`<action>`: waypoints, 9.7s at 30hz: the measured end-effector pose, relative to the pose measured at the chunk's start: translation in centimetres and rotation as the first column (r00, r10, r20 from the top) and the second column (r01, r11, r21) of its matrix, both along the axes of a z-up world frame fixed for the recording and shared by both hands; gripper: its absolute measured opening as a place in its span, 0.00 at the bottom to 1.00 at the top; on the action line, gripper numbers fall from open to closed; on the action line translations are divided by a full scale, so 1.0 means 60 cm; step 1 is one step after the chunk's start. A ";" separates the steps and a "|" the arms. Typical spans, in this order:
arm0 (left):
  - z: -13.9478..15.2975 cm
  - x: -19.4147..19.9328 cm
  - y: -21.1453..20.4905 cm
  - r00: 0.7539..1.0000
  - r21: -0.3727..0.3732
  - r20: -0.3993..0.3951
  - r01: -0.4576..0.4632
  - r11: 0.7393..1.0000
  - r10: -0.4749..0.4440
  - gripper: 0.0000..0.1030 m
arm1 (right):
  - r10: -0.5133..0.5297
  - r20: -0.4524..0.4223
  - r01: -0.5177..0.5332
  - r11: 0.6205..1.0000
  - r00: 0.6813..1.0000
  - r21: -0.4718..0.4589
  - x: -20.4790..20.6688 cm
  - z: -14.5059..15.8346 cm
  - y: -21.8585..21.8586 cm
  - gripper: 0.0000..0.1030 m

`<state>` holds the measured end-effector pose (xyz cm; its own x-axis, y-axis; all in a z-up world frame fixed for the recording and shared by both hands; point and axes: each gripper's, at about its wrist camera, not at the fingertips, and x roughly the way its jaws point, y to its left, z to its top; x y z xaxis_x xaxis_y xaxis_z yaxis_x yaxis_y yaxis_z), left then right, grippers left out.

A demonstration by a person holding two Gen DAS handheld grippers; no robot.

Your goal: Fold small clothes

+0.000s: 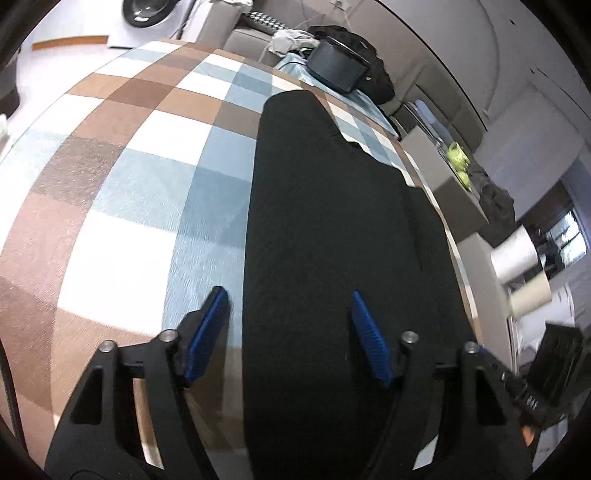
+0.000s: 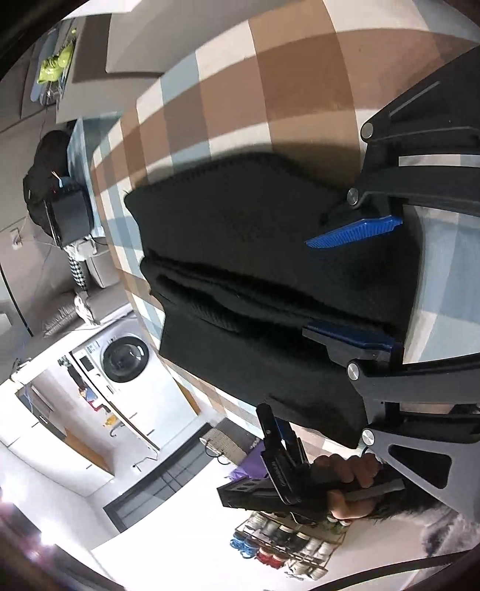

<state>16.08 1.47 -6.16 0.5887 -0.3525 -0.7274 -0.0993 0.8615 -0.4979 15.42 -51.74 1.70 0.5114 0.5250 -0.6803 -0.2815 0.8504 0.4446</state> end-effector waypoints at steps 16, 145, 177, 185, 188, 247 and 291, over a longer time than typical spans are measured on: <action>0.012 -0.023 0.029 0.992 0.039 0.070 -0.107 0.994 0.104 0.06 | 0.008 -0.034 -0.014 0.980 0.999 -0.197 0.007 -0.025 0.020 0.42; 0.043 -0.199 -0.027 0.982 0.195 0.113 0.127 0.973 -0.150 0.68 | 0.036 -0.061 -0.037 0.999 0.997 -0.015 0.258 -0.052 0.135 0.19; 0.039 -0.151 -0.027 0.985 0.209 0.107 0.109 0.972 -0.133 0.68 | 0.088 -0.133 -0.068 0.987 0.987 0.145 0.093 -0.061 0.014 0.10; 0.026 -0.150 -0.029 0.990 0.204 0.073 0.106 0.973 -0.123 0.68 | 0.093 -0.077 -0.090 0.995 0.993 0.044 0.057 -0.049 0.028 0.05; 0.024 -0.151 -0.028 0.990 0.201 0.066 0.107 0.974 -0.122 0.68 | 0.048 -0.089 -0.047 0.999 0.995 0.020 0.056 -0.048 0.017 0.10; 0.010 -0.182 -0.042 0.984 0.182 0.059 0.155 0.971 -0.168 0.23 | 0.080 -0.104 -0.090 0.992 0.991 -0.092 0.005 -0.035 0.069 0.47; 0.029 -0.062 -0.029 0.992 0.361 0.045 0.094 0.928 -0.118 0.61 | -0.030 -0.064 0.022 0.993 0.998 -0.115 0.132 -0.039 0.124 0.46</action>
<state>12.38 -0.30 -4.43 0.6120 -0.1390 -0.7785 0.0244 0.9873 -0.1571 23.36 -44.28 -0.65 0.4764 0.4293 -0.7673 -0.2324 0.9032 0.3609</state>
